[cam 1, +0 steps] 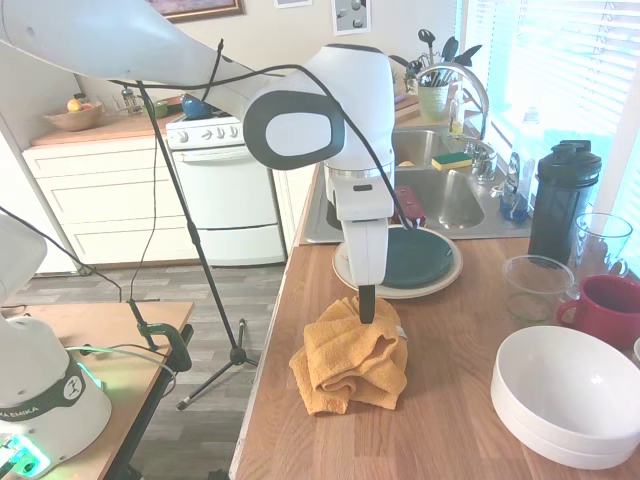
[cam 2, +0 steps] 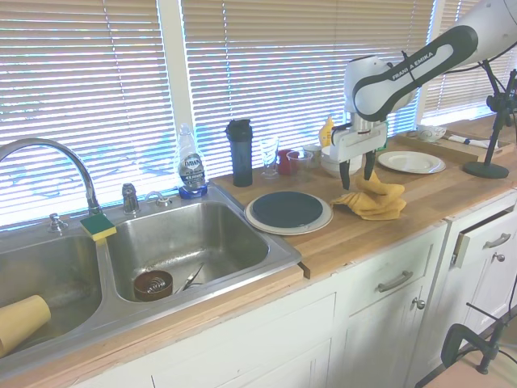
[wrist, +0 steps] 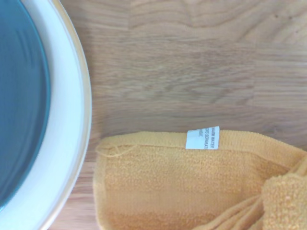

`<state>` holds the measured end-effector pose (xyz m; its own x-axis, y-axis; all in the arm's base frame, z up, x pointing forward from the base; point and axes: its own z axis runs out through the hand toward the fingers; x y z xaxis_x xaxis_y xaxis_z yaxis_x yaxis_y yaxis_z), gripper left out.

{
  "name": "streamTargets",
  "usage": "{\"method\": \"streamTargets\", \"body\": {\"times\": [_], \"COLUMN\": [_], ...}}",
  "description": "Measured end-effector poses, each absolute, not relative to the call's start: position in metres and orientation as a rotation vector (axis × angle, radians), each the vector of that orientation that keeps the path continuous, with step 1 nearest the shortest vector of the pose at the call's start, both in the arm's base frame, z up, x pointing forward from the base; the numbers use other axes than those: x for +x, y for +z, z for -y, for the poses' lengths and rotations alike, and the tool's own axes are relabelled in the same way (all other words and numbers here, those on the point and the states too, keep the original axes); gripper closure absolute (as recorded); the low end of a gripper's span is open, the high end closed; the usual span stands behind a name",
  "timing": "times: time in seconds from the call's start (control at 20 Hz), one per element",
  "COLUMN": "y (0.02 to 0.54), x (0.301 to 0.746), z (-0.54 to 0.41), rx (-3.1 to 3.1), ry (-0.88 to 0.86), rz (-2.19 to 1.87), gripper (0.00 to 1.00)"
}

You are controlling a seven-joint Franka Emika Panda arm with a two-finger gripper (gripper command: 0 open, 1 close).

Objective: Wipe the blue plate in clockwise motion

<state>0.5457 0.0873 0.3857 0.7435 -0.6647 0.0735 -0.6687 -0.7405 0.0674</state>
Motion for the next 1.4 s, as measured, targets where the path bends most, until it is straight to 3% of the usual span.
{"method": "streamTargets", "body": {"times": [0.45,0.95,1.4], "y": [0.363,0.441,0.395], "x": [0.542,0.489,0.495], "z": [-0.094,-0.111,-0.120], "rx": [2.808,2.865,2.865], "ry": [0.032,0.153,0.032], "rz": [0.971,0.954,0.840], "gripper": [0.00,0.00,0.00]}}
